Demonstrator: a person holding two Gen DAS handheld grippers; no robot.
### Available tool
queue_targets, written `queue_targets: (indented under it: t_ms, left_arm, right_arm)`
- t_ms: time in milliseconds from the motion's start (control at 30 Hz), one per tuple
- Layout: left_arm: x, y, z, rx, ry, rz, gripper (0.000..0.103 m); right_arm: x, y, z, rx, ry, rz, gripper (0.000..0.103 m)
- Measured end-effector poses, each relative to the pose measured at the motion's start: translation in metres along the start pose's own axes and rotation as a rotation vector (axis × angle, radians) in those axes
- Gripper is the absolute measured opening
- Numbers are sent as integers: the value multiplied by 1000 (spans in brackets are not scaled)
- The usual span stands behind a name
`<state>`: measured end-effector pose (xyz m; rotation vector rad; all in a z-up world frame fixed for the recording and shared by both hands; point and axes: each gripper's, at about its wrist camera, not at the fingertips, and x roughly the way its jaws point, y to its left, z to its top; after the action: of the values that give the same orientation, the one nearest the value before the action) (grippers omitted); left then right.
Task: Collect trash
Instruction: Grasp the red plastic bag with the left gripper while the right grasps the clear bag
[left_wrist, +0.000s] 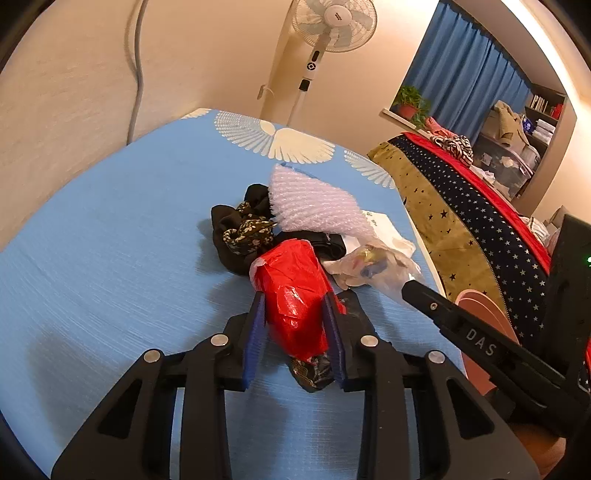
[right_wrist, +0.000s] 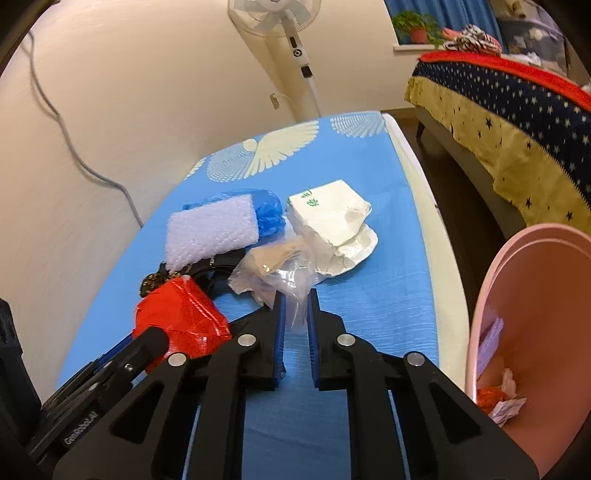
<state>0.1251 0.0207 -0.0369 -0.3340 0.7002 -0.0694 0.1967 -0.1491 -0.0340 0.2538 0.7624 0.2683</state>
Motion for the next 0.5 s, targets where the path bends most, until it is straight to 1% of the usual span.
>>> queue_targets:
  t_ms: [200,367,500]
  left_arm:
    - [-9,-9,-4,28,-10,-9,27]
    - [-21,-18,-8,57,-21,-17,22]
    - [-33,-29,-11,95,-32,-15,21]
  right_arm:
    - [-27,4,-1,-28,-35,-17,9]
    - [-54,-3,-3,-25,-63,-33,9]
    - [-78,-5,-6,-29,-89,-46,9]
